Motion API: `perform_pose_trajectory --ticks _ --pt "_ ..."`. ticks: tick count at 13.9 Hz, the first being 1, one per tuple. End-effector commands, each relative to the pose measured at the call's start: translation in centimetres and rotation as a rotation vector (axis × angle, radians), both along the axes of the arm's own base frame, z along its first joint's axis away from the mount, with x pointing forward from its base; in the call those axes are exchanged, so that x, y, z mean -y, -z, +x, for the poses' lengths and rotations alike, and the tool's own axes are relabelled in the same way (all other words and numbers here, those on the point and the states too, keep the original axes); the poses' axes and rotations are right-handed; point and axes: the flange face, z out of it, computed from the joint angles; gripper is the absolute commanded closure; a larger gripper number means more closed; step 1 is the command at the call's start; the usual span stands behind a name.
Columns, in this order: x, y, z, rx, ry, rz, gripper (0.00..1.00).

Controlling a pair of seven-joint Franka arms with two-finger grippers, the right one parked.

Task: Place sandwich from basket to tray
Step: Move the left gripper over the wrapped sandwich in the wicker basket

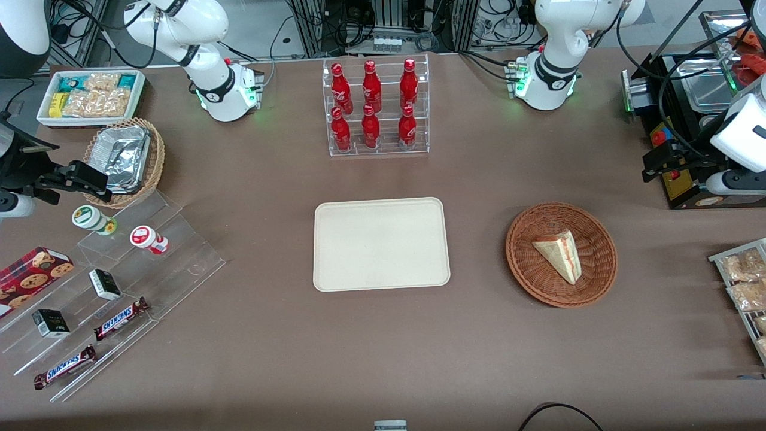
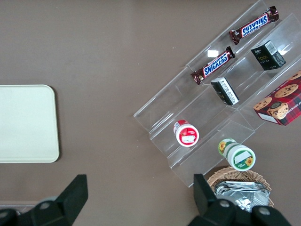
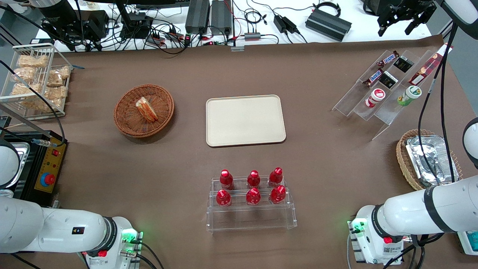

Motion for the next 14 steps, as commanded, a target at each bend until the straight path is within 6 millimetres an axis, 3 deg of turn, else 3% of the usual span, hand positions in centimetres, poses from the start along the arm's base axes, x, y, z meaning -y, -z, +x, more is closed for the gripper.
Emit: perform_pose_trajectory --ticks 1,3,6,10,14 --pt "0.4 -0.6 -0.5 -0.02 0.012 0.0 0.0" --pt "0.3 0.5 -0.1 -0.03 0.012 0.019 0.0" --pt "0.4 4.0 1.2 -0.062 -0.013 0.03 0.0" --pt "3.2 10.9 1.4 -0.041 -0.08 0.036 0.0" --pt "3.5 16.7 0.9 -0.022 -0.229 0.04 0.0"
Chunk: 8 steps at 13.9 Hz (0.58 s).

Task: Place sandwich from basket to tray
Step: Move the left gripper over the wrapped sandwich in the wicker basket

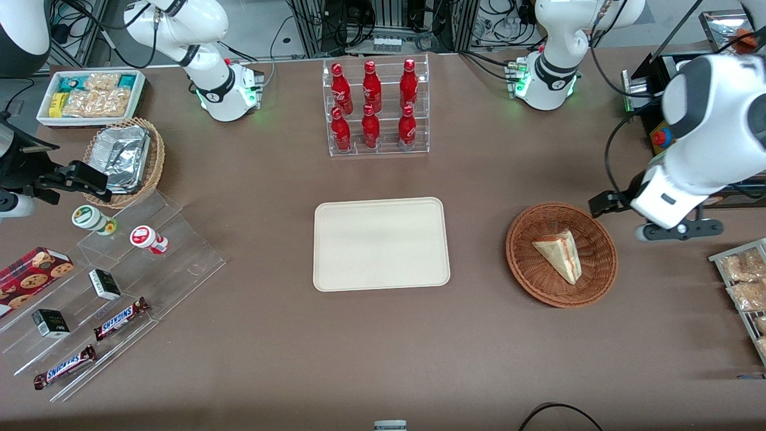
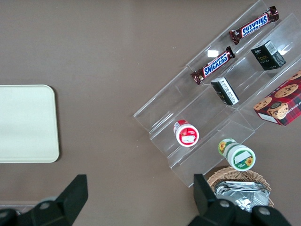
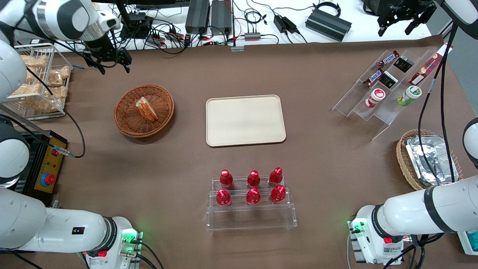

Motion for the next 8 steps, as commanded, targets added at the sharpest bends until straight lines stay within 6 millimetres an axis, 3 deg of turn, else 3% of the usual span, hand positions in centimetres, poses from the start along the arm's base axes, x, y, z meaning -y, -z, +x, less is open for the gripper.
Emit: perform_pose_trajectory --ticks 1,4,8 --pt "-0.2 4.3 -1.3 0.04 -0.127 0.021 0.0" --pt "-0.2 9.5 -2.1 0.114 -0.269 0.009 0.0" --pt "1.3 13.4 -1.9 0.137 -0.386 -0.003 0.0"
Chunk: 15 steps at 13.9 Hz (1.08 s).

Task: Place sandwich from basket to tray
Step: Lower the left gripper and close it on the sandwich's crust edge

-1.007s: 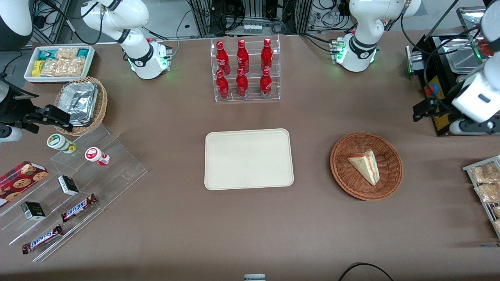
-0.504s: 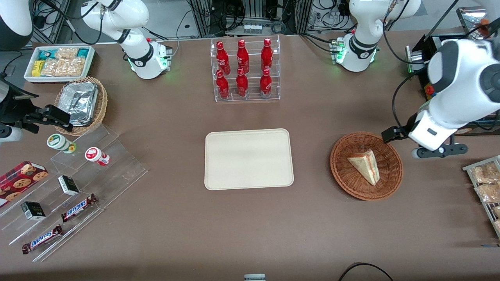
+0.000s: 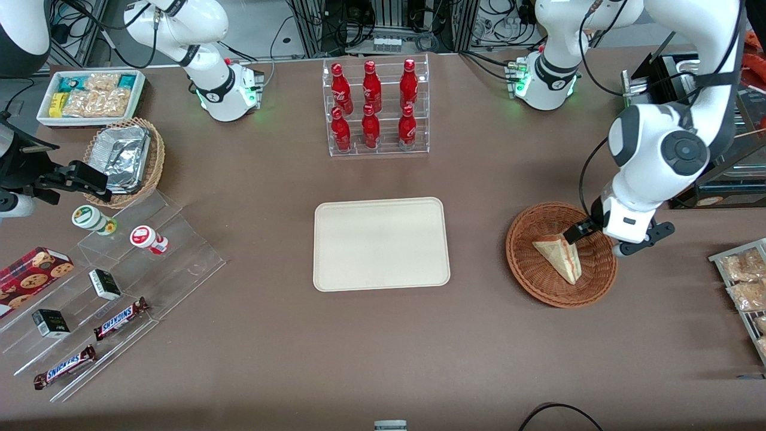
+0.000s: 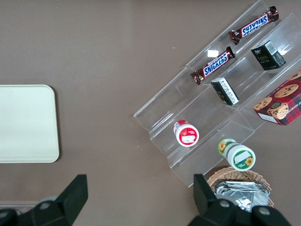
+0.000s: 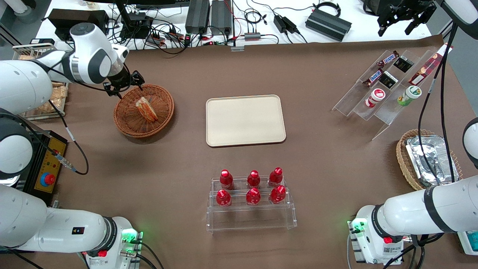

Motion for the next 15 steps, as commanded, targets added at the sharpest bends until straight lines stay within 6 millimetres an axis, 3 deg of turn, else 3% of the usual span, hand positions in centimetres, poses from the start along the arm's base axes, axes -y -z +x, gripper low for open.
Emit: perform_pose_trajectory --ticks 1,15 --pt "1.4 1.3 0.1 0.011 -0.031 0.005 0.0" --pt "1.5 10.0 0.5 0.0 -0.053 0.034 0.0"
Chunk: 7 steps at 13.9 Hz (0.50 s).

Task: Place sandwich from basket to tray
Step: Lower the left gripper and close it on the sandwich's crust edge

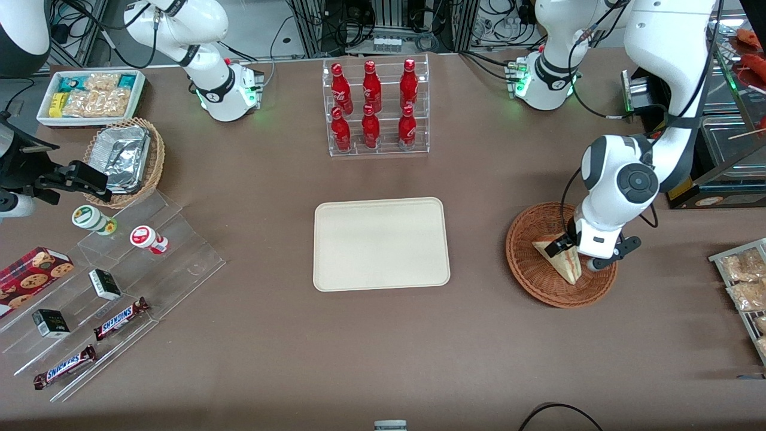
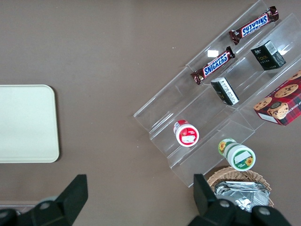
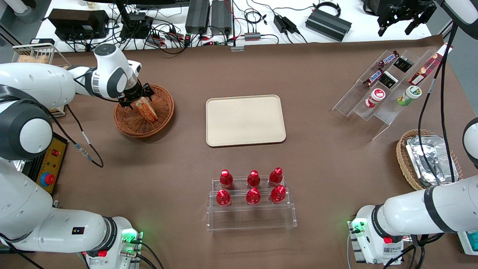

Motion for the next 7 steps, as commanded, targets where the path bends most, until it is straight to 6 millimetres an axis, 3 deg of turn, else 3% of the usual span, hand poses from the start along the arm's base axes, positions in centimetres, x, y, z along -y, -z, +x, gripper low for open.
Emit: perform_pose_trajectory --ticks 1,2,3,5,6,7 --pt "0.4 1.2 -0.1 0.015 -0.025 0.008 0.0" --pt "0.3 1.2 -0.2 0.012 -0.03 0.009 0.01" --pt "0.6 1.4 -0.5 0.006 -0.027 0.01 0.11" --pt "0.7 1.0 -0.5 0.003 -0.024 0.011 0.66" --pt "0.6 0.8 -0.5 0.0 -0.023 0.013 0.83" --pt "0.6 0.0 -0.4 -0.004 -0.023 0.016 0.9"
